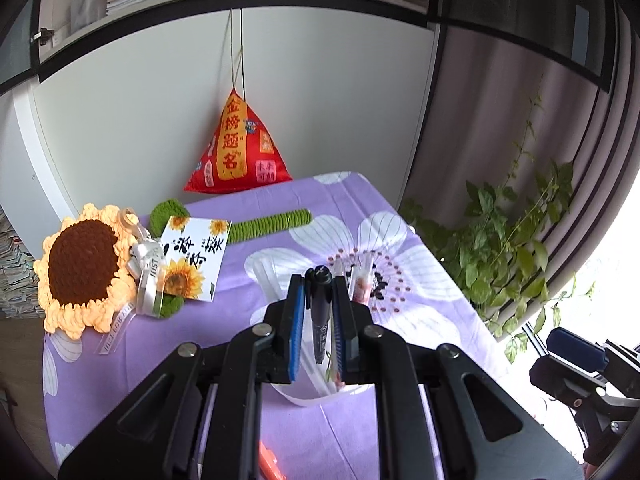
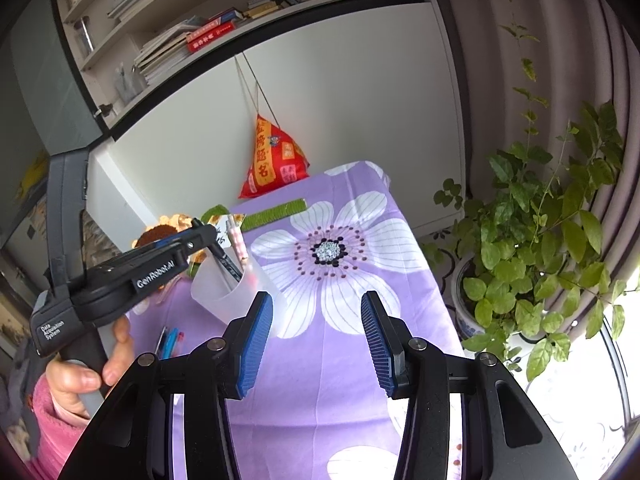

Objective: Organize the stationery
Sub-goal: 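Lower the black marker into the white cup and open the left tool, then grasp the thin black pen on the tablecloth with the left tool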

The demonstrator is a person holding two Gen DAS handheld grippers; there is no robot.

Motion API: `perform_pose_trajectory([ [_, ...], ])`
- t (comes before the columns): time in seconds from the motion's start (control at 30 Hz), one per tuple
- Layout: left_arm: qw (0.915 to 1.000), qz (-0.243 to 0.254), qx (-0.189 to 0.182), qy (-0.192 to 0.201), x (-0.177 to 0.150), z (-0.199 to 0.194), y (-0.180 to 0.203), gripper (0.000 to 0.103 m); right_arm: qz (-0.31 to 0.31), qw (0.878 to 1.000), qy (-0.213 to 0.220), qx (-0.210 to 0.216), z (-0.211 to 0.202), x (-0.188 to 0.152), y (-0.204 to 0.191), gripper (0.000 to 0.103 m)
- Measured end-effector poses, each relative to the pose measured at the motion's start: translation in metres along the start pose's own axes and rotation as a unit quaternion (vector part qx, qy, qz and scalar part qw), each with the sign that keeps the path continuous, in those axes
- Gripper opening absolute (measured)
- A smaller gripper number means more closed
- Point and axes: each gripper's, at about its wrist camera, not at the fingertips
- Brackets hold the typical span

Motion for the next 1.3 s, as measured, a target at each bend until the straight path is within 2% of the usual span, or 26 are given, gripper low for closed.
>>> perform_pose_trajectory([
  [0.13,1.0,0.001,-0.005,-0.002,0.0,-0.003,-0.001,0.014,-0.003,1.0,-0.002,0.002,0.0,-0.001,-0.003,0.046],
  [0.2,1.0,0.0,-0.005,0.002,0.002,-0.01,-0.003,0.024,-0.006,1.0,-0.003,0.002,0.0,-0.001,-0.005,0.046],
  [0.27,0.9998,-0.005,-0.001,0.019,0.004,-0.024,-0.009,0.038,-0.008,1.0,-0.003,0.002,-0.001,-0.001,-0.007,0.046],
  [0.43,0.9962,-0.033,0.024,0.077,0.003,-0.072,-0.041,0.052,-0.017,1.0,-0.001,0.005,-0.004,0.0,-0.016,0.047],
  [0.6,0.9915,-0.081,0.06,0.082,-0.019,-0.095,-0.087,0.052,-0.033,0.999,-0.003,0.014,-0.003,-0.002,-0.032,0.047],
  [0.77,0.9857,-0.13,0.095,0.051,-0.058,-0.096,-0.132,0.05,-0.066,0.997,-0.016,0.03,0.004,-0.009,-0.062,0.046],
  [0.83,0.9828,-0.154,0.1,0.021,-0.076,-0.089,-0.15,0.05,-0.086,0.995,-0.023,0.034,0.008,-0.012,-0.076,0.047],
  [0.93,0.9804,-0.17,0.099,-0.009,-0.093,-0.077,-0.164,0.042,-0.108,0.993,-0.036,0.04,0.017,-0.019,-0.095,0.046],
  [1.17,0.9782,-0.166,0.101,-0.074,-0.117,-0.035,-0.175,0.038,-0.141,0.987,-0.062,0.041,0.03,-0.033,-0.125,0.046],
  [1.3,0.98,-0.142,0.1,-0.098,-0.119,-0.01,-0.171,0.038,-0.148,0.986,-0.074,0.032,0.037,-0.038,-0.133,0.046],
])
Point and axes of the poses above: each gripper's, at about its wrist camera, not at the fingertips, and z roughly the way its jaws point, y to its right, x to its top
